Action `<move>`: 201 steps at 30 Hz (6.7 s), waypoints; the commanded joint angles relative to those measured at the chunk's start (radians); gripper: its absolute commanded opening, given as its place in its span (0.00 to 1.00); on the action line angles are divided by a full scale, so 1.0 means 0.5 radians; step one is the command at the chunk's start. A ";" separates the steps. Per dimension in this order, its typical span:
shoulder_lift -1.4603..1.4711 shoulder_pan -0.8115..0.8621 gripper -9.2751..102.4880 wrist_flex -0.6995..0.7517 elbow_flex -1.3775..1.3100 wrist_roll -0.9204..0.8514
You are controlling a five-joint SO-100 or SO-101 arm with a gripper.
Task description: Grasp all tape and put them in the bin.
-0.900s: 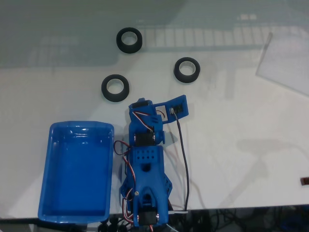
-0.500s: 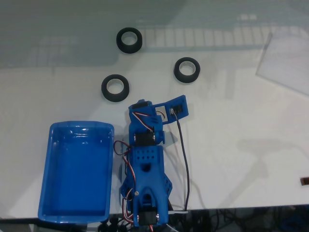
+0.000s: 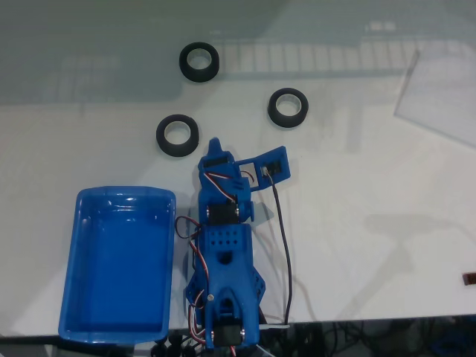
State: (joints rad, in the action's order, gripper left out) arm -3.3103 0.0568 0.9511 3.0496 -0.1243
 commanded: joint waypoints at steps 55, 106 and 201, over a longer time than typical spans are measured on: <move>3.675 -0.482 0.31 0.322 -2.632 -0.472; 1.672 -1.727 0.08 0.896 -1.917 -0.310; 5.568 -0.147 0.36 1.154 -5.716 0.577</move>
State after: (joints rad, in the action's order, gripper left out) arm -0.5354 -0.0199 1.5202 0.2761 0.1503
